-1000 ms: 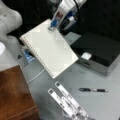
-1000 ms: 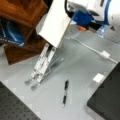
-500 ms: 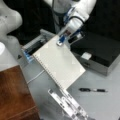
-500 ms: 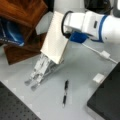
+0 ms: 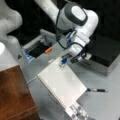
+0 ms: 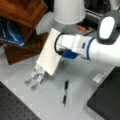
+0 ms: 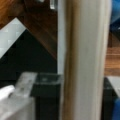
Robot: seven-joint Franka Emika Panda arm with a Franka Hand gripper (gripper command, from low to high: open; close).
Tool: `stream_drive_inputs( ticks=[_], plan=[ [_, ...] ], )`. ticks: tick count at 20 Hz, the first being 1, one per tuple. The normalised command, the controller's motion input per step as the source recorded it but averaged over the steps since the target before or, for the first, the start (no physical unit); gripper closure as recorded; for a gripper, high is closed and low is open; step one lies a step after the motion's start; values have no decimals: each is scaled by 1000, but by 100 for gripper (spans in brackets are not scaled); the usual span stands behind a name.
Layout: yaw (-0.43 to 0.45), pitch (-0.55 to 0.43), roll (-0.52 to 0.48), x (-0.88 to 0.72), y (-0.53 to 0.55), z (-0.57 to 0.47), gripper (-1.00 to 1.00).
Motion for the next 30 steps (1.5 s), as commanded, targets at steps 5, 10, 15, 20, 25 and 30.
stream_drive_inputs(
  ticks=[5,10,15,20,25,30],
  plan=[
    [50,-114,-64,199,30,135,100],
    [70,-65,-123,264,-70,64,100],
    [81,-26,-130,357,-175,8,100],
    [75,-12,-97,360,-117,7,100],
    [35,2,-117,341,-10,12,100],
    [-126,31,-113,315,24,-24,100]
  ],
)
